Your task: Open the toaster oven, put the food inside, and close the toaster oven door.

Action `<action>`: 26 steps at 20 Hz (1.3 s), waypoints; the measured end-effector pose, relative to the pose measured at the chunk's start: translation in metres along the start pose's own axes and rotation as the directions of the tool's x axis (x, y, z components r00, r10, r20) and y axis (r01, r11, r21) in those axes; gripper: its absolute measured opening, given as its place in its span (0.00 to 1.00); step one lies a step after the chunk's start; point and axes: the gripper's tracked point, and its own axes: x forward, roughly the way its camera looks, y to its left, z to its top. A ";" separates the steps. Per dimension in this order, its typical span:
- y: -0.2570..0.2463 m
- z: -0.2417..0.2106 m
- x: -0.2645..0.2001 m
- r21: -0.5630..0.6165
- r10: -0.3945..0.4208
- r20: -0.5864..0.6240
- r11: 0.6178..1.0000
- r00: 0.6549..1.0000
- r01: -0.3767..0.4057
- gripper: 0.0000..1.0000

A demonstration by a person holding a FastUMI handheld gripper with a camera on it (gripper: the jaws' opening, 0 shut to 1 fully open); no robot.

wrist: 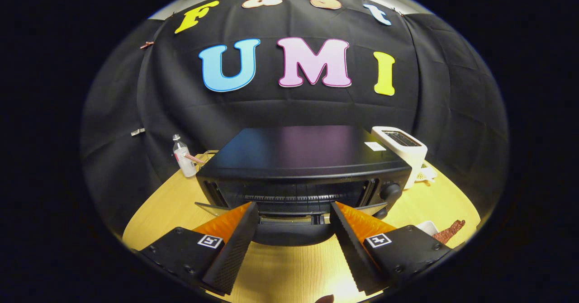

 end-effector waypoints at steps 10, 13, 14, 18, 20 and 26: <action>-0.006 -0.071 -0.033 -0.057 -0.026 -0.123 0.998 0.992 0.019 0.97; -0.004 -0.095 -0.037 -0.068 -0.028 -0.183 0.998 0.983 0.016 0.96; -0.006 -0.104 -0.038 -0.061 -0.026 -0.209 0.998 0.978 0.013 0.96; -0.008 -0.130 -0.039 -0.078 -0.001 -0.288 0.997 0.958 -0.023 0.96; -0.009 -0.144 -0.042 -0.090 0.016 -0.329 0.995 0.944 -0.049 0.96; -0.015 -0.132 -0.063 -0.073 0.110 -0.311 0.988 0.944 -0.139 0.97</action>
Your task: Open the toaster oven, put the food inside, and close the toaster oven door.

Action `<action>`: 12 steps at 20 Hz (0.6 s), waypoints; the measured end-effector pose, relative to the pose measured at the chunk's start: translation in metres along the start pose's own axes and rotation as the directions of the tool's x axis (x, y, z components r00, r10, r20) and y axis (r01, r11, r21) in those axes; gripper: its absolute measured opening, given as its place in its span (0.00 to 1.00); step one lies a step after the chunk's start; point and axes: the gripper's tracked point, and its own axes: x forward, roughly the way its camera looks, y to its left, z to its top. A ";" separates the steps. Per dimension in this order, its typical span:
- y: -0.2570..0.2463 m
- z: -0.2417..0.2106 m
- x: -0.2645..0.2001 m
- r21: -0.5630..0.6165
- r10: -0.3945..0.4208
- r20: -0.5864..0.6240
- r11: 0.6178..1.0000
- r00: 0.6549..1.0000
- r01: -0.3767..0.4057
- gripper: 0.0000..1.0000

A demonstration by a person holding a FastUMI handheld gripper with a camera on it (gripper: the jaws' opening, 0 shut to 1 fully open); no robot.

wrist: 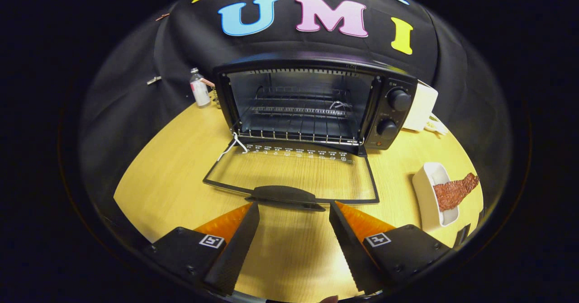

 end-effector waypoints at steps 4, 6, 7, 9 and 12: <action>-0.021 0.027 -0.035 -0.002 0.106 0.027 0.994 0.994 -0.106 0.96; -0.042 0.038 -0.049 -0.003 0.137 0.024 0.991 0.990 -0.137 0.97; -0.054 0.042 -0.056 -0.005 0.145 0.022 0.989 0.989 -0.145 0.97; -0.078 0.050 -0.068 -0.027 0.152 0.020 0.988 0.988 -0.151 0.97; -0.124 0.060 -0.086 -0.042 0.136 0.027 0.990 0.990 -0.135 0.98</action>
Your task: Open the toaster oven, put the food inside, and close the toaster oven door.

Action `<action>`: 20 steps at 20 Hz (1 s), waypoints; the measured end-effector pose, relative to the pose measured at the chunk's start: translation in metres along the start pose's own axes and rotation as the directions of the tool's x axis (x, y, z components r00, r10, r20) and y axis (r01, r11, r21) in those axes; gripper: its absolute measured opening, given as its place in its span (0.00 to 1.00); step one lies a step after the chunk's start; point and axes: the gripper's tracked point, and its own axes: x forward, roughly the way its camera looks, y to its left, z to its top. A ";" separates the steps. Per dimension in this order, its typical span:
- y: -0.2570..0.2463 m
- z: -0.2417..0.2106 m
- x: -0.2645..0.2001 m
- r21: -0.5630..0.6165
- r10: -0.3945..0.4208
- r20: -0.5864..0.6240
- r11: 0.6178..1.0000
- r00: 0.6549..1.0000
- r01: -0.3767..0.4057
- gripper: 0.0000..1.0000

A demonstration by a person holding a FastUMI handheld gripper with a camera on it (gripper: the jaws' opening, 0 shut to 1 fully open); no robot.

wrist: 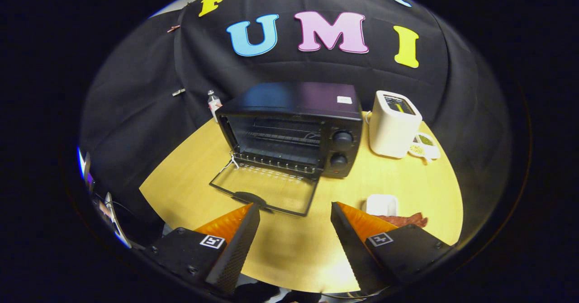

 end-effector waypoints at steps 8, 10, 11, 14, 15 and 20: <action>-0.124 0.003 -0.025 0.086 -0.033 -0.061 0.996 0.998 0.038 0.98; -0.150 -0.008 -0.018 0.103 -0.038 -0.101 0.994 0.994 0.049 0.97; -0.163 -0.020 -0.014 0.103 -0.040 -0.140 0.993 0.989 0.054 0.98; -0.187 -0.054 0.006 0.133 -0.013 -0.243 0.990 0.970 0.047 0.87; -0.190 -0.061 0.014 0.167 0.005 -0.260 0.985 0.966 0.040 0.85; -0.192 -0.088 0.039 0.274 0.118 -0.329 0.961 0.937 -0.024 0.47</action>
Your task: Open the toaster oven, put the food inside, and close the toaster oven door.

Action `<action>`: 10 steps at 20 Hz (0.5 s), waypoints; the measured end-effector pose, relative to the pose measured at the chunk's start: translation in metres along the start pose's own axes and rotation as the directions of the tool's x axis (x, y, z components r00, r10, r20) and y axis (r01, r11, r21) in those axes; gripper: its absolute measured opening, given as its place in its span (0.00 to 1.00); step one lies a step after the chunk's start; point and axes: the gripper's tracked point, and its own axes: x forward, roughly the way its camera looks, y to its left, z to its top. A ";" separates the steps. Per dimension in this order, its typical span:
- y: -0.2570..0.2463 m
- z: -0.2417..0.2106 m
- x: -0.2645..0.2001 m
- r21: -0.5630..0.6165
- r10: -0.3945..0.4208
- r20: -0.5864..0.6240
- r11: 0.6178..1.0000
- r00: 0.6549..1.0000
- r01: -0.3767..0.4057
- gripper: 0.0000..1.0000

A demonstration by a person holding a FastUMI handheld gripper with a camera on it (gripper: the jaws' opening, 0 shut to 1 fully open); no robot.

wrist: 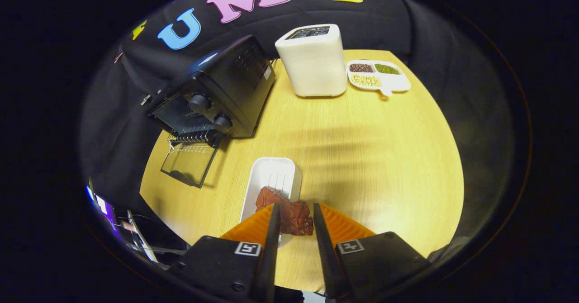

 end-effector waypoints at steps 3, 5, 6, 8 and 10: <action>0.022 0.006 -0.009 0.081 0.134 0.008 0.988 0.991 -0.134 0.29; 0.014 0.014 -0.013 0.074 0.105 0.050 0.991 0.993 -0.109 0.14; 0.013 0.019 -0.020 0.072 0.090 0.073 0.993 0.993 -0.095 0.14; 0.018 0.029 -0.039 0.057 0.064 0.124 0.996 0.990 -0.072 0.14; 0.033 0.042 -0.060 0.016 0.049 0.180 0.998 0.982 -0.053 0.14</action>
